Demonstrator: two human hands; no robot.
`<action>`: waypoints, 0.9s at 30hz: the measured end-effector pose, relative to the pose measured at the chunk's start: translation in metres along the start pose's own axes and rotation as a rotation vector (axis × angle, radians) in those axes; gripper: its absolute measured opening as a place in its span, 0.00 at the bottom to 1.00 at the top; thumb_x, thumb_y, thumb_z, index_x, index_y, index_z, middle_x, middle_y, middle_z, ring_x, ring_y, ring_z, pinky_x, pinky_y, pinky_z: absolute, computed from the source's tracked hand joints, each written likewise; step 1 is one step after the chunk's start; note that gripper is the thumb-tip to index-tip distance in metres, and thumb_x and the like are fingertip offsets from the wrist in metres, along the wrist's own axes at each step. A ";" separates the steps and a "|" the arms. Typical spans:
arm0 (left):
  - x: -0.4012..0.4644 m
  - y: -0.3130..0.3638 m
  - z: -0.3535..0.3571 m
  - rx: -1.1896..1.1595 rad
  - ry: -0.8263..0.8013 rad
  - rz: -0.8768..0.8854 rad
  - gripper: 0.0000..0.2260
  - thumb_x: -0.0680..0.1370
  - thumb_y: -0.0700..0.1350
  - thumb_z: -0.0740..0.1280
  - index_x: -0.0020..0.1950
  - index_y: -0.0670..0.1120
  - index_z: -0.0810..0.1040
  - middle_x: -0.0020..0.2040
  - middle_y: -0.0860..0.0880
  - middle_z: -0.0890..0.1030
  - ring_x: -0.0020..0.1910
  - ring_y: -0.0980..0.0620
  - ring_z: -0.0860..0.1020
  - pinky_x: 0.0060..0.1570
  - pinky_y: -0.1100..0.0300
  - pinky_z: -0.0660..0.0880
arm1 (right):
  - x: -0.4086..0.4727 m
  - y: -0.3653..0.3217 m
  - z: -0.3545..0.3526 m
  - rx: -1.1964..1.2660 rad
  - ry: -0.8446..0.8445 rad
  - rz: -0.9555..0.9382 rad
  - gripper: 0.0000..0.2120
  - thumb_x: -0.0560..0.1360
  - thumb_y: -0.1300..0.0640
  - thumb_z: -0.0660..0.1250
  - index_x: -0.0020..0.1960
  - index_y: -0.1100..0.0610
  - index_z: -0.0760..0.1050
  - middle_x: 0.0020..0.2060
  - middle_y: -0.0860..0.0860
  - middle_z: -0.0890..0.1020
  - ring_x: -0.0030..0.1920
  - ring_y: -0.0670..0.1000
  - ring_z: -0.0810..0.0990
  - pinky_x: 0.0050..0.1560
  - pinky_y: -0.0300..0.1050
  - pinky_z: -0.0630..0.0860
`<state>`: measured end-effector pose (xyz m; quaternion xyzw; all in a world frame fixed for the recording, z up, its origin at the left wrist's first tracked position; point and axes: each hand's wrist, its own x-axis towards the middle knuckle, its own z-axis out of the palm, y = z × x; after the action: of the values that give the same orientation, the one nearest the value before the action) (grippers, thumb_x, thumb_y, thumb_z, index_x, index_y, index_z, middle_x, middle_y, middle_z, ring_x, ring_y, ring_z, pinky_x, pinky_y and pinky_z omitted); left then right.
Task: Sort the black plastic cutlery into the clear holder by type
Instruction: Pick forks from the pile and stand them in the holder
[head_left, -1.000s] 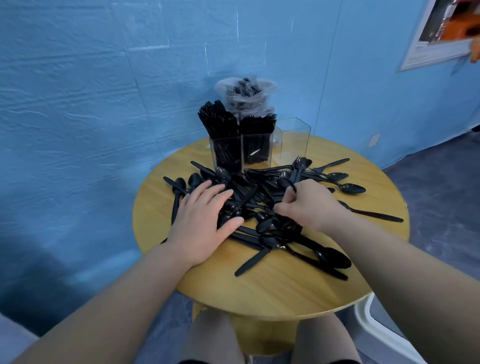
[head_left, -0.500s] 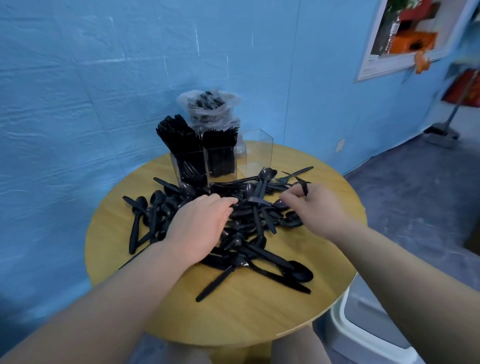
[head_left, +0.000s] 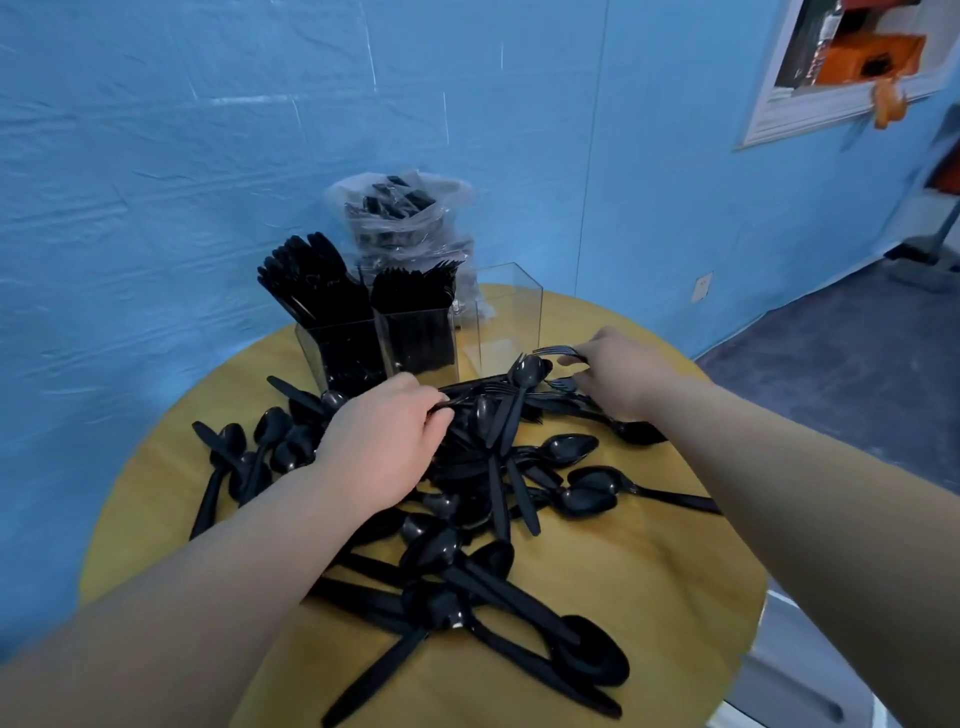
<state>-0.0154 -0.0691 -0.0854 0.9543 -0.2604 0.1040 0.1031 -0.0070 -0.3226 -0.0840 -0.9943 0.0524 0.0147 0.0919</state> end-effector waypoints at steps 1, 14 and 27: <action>0.004 0.003 0.000 0.013 -0.008 -0.015 0.17 0.81 0.58 0.55 0.62 0.54 0.77 0.48 0.57 0.71 0.47 0.54 0.76 0.45 0.59 0.74 | 0.004 0.000 0.000 -0.012 -0.033 -0.010 0.15 0.79 0.54 0.58 0.65 0.48 0.73 0.57 0.53 0.70 0.45 0.55 0.76 0.44 0.45 0.72; 0.027 0.025 0.004 0.041 -0.093 -0.093 0.13 0.75 0.61 0.64 0.50 0.53 0.76 0.40 0.56 0.76 0.41 0.53 0.77 0.39 0.56 0.75 | -0.009 0.010 -0.004 0.103 0.250 -0.133 0.08 0.78 0.51 0.60 0.42 0.52 0.69 0.36 0.51 0.78 0.40 0.56 0.76 0.39 0.49 0.74; 0.019 -0.008 -0.006 -0.053 0.032 -0.256 0.09 0.76 0.55 0.67 0.47 0.51 0.79 0.38 0.54 0.78 0.38 0.51 0.76 0.37 0.57 0.74 | -0.023 -0.032 0.000 0.107 0.022 -0.267 0.07 0.73 0.48 0.69 0.45 0.50 0.76 0.32 0.44 0.76 0.38 0.52 0.76 0.37 0.44 0.72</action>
<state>0.0039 -0.0705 -0.0763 0.9749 -0.1375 0.0981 0.1449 -0.0263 -0.2887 -0.0775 -0.9862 -0.0786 -0.0115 0.1454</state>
